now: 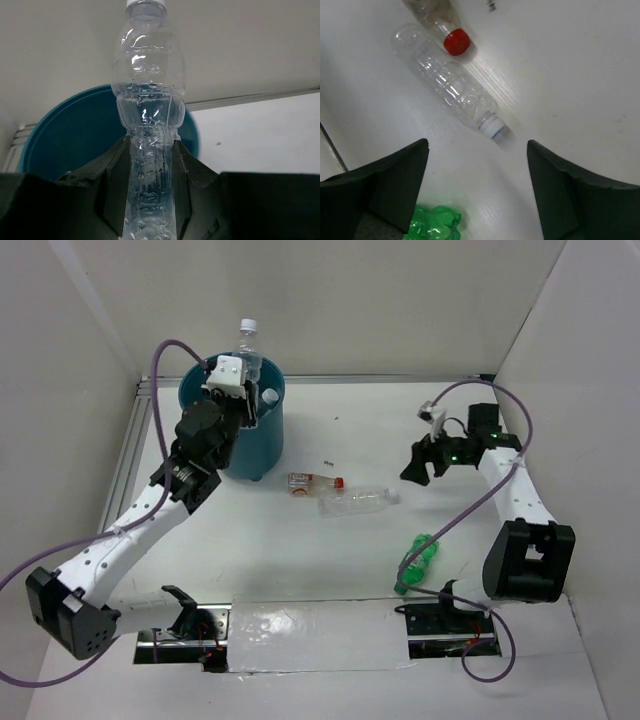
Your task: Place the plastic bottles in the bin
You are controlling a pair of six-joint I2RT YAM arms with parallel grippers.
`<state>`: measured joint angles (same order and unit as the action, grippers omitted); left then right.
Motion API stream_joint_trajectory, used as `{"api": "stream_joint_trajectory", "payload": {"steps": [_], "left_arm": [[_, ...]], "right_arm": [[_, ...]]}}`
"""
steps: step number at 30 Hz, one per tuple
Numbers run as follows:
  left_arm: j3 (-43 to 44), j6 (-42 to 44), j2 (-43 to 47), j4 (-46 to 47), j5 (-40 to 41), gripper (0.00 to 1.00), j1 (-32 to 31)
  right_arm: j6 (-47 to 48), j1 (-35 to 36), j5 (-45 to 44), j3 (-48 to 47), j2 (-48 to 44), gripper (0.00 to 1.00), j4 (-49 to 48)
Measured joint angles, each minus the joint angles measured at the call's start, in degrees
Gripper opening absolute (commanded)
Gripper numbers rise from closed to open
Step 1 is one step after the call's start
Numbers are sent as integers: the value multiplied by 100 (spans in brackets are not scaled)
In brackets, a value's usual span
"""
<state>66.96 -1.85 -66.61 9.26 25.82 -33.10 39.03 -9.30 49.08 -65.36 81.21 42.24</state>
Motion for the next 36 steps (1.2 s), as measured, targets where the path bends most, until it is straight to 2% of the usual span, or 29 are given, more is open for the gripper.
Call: {"api": "stream_joint_trajectory", "payload": {"steps": [3,4,5,6,7,9,13,16,19,22,23,25,27,28,29,32,36], "left_arm": [[-96,-22,-352,46,205,19,470],[-107,-31,-457,149,260,25,614],[-107,-42,-533,122,293,52,745],[-105,-74,-616,92,337,67,866],[-98,-96,-708,52,361,78,970],[-28,-160,-892,-46,400,86,1152],[48,-179,-1005,-234,393,93,1244],[162,-144,-935,-337,354,94,1207],[101,-42,-560,-415,184,92,990],[-302,212,184,-479,-374,91,472],[-426,299,431,-520,-597,91,286],[-693,367,844,-595,-1043,91,-125],[-1078,308,1191,-612,-1346,91,-411],[-1360,262,1364,-625,-1445,90,-498],[-1620,149,1508,-680,-1491,90,-562],[-2507,-214,1884,-855,-1563,89,-776],[-3294,-791,2236,-1180,-1440,89,-1152]], "right_arm": [[142,654,-168,173,-44,100,-114],[177,911,-227,280,-79,100,-170],[234,1099,-319,367,-109,100,-221],[310,1314,-437,461,-136,100,-278],[385,1488,-527,520,-142,100,-310],[608,1818,-739,579,-98,100,-374],[1231,2166,-999,579,190,100,-409],[1587,2393,-1270,581,546,100,-494],[1805,2675,-1609,581,1019,100,-798],[1915,2865,-1899,592,1460,93,-1172],[1919,2889,-1978,614,1537,90,-1270],[1950,2900,-2103,680,1617,76,-1427],[1976,2900,-2162,719,1635,55,-1491],[1980,2900,-2159,721,1633,38,-1502],[1991,2898,-2162,721,1631,31,-1504],[2048,2787,-2017,752,1467,19,-1333],[2041,2494,-1624,511,686,16,-796]]}}
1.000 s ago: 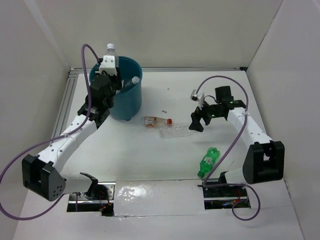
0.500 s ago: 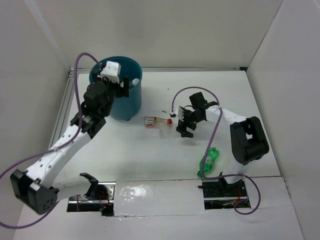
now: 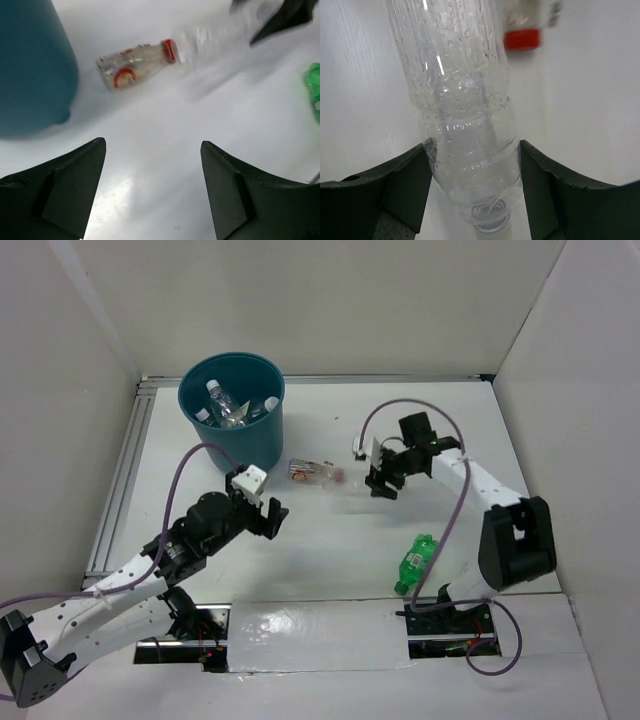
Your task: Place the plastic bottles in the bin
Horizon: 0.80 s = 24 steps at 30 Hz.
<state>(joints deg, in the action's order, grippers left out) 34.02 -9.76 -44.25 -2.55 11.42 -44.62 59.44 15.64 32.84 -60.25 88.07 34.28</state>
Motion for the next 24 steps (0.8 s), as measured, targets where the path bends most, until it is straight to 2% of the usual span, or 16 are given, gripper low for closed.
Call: {"api": "stream_joint_trajectory", "payload": {"steps": [4,9,11,16,19,20,21,23,24], "left_arm": [[-299,-557,31,-44,295,89,-481],[-310,-914,-498,122,612,89,-973],[-321,-1067,-767,175,715,89,-1132],[-332,-1486,-1248,216,907,91,-1384],[-302,-1755,-1504,258,999,91,-1451],[-271,-1797,-1589,256,1012,92,-1462],[-227,-1834,-1674,256,1027,92,-1480],[-105,-1860,-1823,271,1051,92,-1508],[-33,-1829,-1888,275,1058,93,-1521]], "right_arm": [[-605,-79,420,-1445,-334,16,0],[-1880,385,887,-3578,125,16,-1241],[-2406,754,1060,-4507,651,17,-1641],[-3792,1478,1357,-7639,2973,21,-2240],[-4791,1685,1545,-8673,4113,38,-2651],[-5073,1725,1569,-8690,4323,58,-2806],[-5320,1764,1580,-8642,4487,71,-2924],[-5702,1836,1587,-8461,4708,87,-3032],[-5827,1858,1576,-8376,4769,90,-3047]]}}
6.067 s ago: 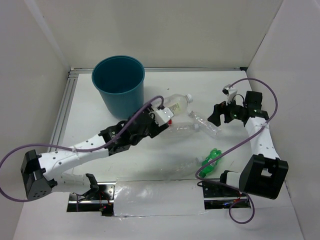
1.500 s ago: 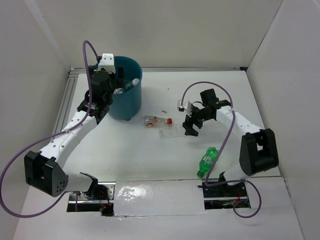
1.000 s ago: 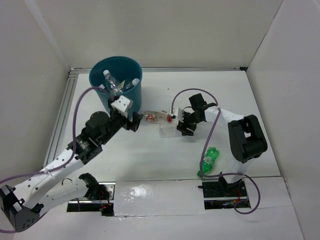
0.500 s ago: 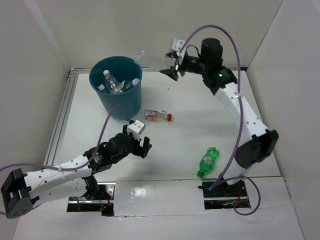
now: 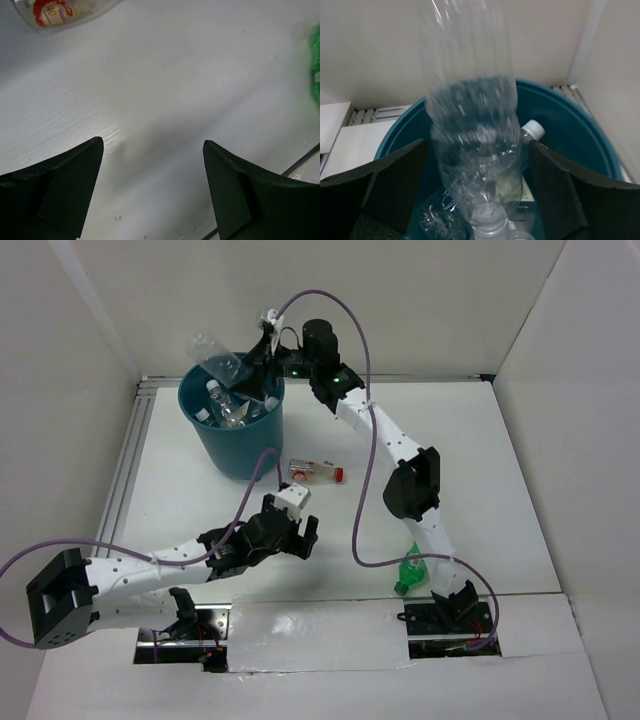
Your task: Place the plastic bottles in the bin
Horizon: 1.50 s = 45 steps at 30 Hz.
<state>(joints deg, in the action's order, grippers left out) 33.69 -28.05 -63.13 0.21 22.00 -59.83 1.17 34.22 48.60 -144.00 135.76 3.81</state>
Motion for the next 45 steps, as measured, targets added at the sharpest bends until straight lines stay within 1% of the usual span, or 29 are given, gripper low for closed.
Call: {"api": "stream_joint_trajectory", "payload": {"steps": [3,8,9,11,12,13,14,15,16,17,18,19,20,21,22,23,24,27,29,30,33,38,40,44,45], "left_arm": [[315,334,-254,48,22,96,-11],[710,1829,-616,343,-229,97,118],[719,2122,-636,428,-348,97,192],[723,2562,-643,505,-557,94,420],[726,2673,-643,503,-704,88,553],[726,2756,-643,494,-852,82,673],[726,2798,-643,474,-1001,72,800],[726,2776,-638,444,-1156,61,892],[726,2750,-629,407,-1327,35,949],[726,2719,-608,367,-1478,27,955],[723,2710,-575,308,-1606,25,916],[723,2599,-522,227,-1694,25,855],[723,2476,-442,122,-1757,28,780],[721,2350,-326,-11,-1786,35,702],[715,2173,-170,-142,-1792,65,634],[704,2039,-15,-240,-1803,65,590],[680,1864,219,-339,-1797,99,562],[586,1309,1150,-776,-1703,100,564],[584,914,1705,-1084,-1561,100,557],[584,872,1740,-1121,-1552,100,555],[498,415,2055,-1453,-1377,100,487],[50,-251,2428,-1961,-1104,100,251],[-74,-433,2577,-2085,-994,100,146],[-122,-691,2710,-2232,-798,100,-28],[-122,-699,2710,-2238,-769,100,-48]], "right_arm": [[-251,26,-39,103,63,92,7],[-417,-157,-210,87,-212,92,28],[-378,-267,-269,133,-345,90,127],[-232,-584,-315,402,-741,76,376],[-57,-800,-330,636,-1005,64,540],[166,-1043,-323,925,-1287,47,723],[422,-1287,-315,1215,-1574,30,957],[726,-1513,-323,1462,-1829,11,1224],[1064,-1781,-332,1792,-2094,11,1515],[1346,-1996,-354,2116,-2339,15,1864],[1637,-2149,-356,2424,-2535,26,2177],[2039,-2253,-358,2778,-2715,54,2518],[2448,-2284,-363,3154,-2859,68,2876],[2824,-2251,-387,3475,-2938,80,3187],[3464,-2175,-444,3733,-2957,94,3620],[3519,-2050,-452,4017,-2951,98,3681],[3801,-1893,-518,4391,-2949,100,3718],[4310,-1346,-739,5488,-2986,100,3764],[4498,-1003,-905,6000,-2983,100,3709],[4562,-868,-953,6142,-2983,100,3683],[4666,-658,-1150,6214,-2949,100,3410],[4736,-511,-1631,6183,-2664,100,2702],[4765,-433,-1845,6170,-2433,100,2465],[4802,-280,-2111,5956,-1799,100,2302],[4798,-249,-2192,5908,-1665,98,2247]]}}
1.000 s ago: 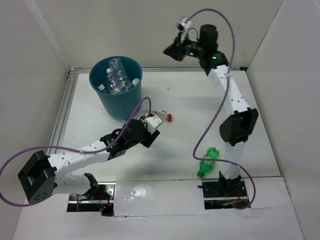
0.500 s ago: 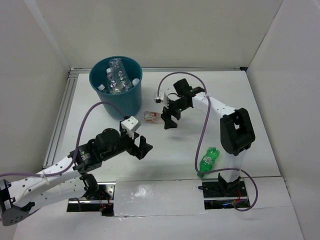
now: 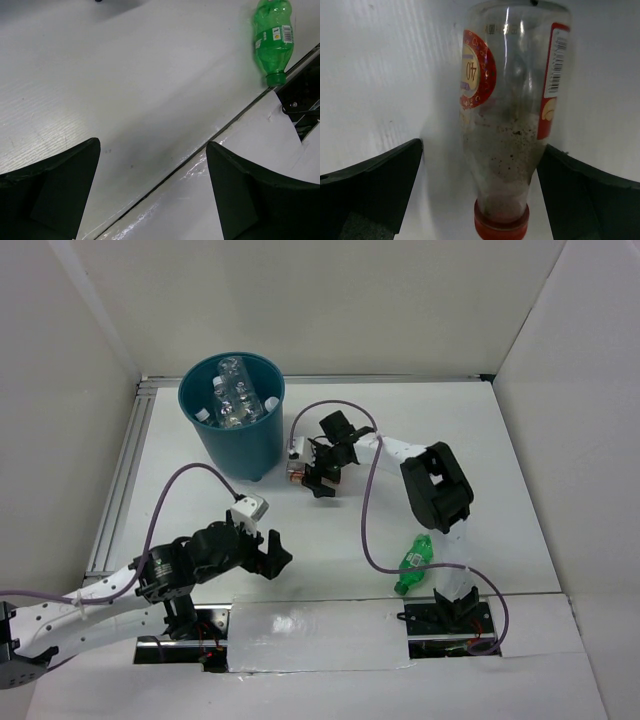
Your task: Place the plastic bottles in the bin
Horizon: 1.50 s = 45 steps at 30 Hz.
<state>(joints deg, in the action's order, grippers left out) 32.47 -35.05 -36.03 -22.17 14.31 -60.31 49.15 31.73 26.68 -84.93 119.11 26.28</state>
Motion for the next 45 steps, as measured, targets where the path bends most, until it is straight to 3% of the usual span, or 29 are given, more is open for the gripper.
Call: {"api": "stream_joint_trajectory", "payload": {"steps": [1,4,5,6,7,8,10,15,18,21,25,31,35,37,43,44,45], "left_arm": [[0,-2,-20,-17,24,100,-11],[0,0,-133,-26,61,100,-22],[0,4,-181,-26,63,100,-26],[0,7,-232,-24,61,100,-39],[0,7,-273,-26,59,100,-52],[0,9,-297,-26,52,100,-63],[-20,9,-273,15,44,100,-94],[-439,37,44,422,-72,100,-131],[-671,72,103,636,-149,100,-136],[-728,195,-17,815,-229,100,-136],[-715,378,-350,1086,-339,100,-140],[-706,629,-636,1370,-514,100,-181],[-693,691,-695,1596,-564,100,-184],[-686,772,-745,1707,-579,100,-184],[-616,929,-1202,2081,-695,100,-184],[-551,962,-1364,2153,-715,100,-184],[-455,992,-1598,2238,-743,100,-188]], "right_arm": [[-26,22,-55,-20,94,95,-55],[15,76,-109,-101,142,65,-138],[55,85,-136,-103,142,54,-140],[83,74,-101,-101,136,35,-111],[153,57,-33,-76,111,26,-85],[186,31,74,-17,59,19,-31],[219,-76,334,249,-278,14,131],[105,-623,1104,367,-1915,14,503],[-321,-750,1469,-302,-2691,15,214],[-927,-586,1781,-1263,-2763,26,-415],[-1727,-170,2004,-2767,-1875,44,-1187],[-2865,223,2076,-5486,704,62,-1410],[-3488,278,2022,-5748,1578,84,-1425],[-3657,297,1958,-5722,1733,100,-1397],[-3733,262,1843,-5628,1408,97,-1320],[-3735,249,1803,-5530,1241,92,-1307],[-3738,221,1770,-5392,1010,67,-1283]]}}
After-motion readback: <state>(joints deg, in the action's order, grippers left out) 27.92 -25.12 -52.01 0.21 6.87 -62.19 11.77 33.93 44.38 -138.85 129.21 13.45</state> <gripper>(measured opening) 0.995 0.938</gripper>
